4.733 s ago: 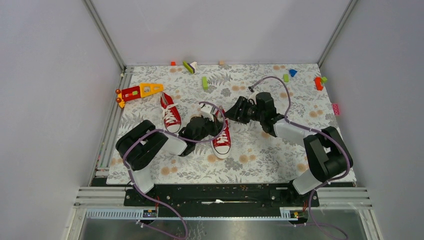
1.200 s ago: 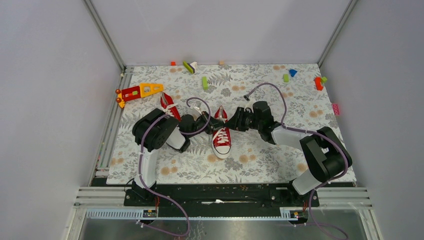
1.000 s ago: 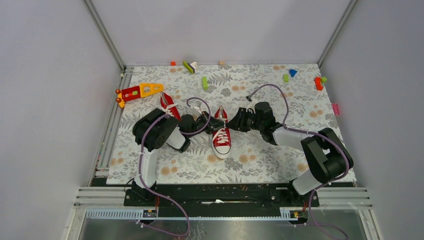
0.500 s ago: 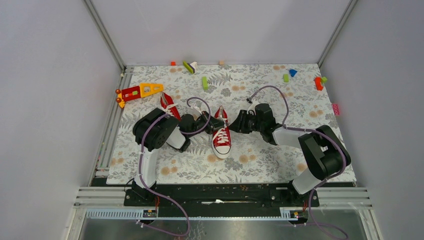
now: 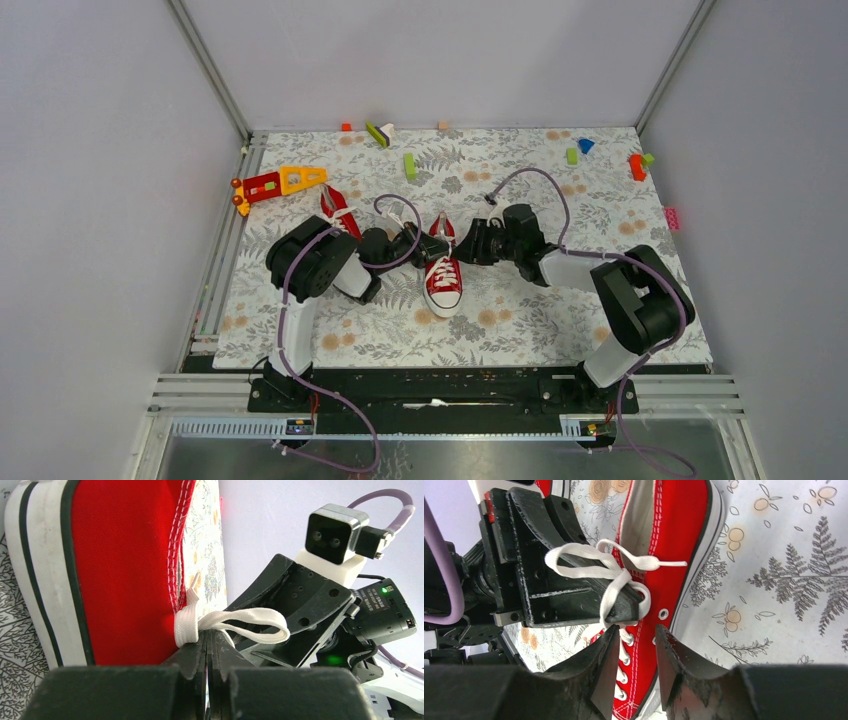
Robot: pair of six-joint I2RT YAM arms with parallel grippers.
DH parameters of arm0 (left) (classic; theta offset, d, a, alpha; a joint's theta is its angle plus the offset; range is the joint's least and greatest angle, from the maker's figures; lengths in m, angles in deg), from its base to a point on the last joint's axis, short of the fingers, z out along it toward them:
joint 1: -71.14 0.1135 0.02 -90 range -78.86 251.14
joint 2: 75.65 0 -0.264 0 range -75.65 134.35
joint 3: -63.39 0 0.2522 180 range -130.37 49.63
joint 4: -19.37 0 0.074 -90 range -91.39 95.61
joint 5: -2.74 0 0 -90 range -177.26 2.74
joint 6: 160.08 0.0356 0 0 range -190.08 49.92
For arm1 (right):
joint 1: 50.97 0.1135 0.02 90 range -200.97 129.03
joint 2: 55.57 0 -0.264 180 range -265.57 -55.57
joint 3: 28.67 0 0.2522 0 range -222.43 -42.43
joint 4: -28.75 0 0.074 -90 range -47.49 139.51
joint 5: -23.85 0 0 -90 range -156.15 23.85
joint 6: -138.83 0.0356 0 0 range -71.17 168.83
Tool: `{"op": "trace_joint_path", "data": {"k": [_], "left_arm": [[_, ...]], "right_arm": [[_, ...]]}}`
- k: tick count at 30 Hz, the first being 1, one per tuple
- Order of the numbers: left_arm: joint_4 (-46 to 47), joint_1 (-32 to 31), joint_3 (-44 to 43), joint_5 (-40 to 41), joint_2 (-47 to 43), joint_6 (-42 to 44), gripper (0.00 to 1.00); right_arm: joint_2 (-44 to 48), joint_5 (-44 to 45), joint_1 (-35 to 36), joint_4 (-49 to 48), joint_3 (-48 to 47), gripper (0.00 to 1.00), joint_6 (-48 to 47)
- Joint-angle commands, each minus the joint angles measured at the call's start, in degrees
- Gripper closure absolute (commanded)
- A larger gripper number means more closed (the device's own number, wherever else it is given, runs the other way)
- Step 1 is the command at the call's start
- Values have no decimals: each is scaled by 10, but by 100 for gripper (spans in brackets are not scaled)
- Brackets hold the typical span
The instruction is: Tie the shoes
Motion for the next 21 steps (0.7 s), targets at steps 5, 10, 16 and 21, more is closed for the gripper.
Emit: {"op": "trace_joint_path", "data": {"k": [5, 10, 16, 21], "left_arm": [[55, 3, -15, -14, 2, -5, 100], [55, 3, -16, -18, 3, -10, 100], [57, 2, -14, -21, 3, -13, 100], [56, 4, -9, -20, 1, -7, 96]], "right_arm": [[-16, 17, 18, 15, -48, 61, -29], [-26, 27, 22, 24, -63, 68, -32], [-27, 41, 27, 27, -68, 85, -36], [-9, 64, 27, 26, -52, 100, -39]]}}
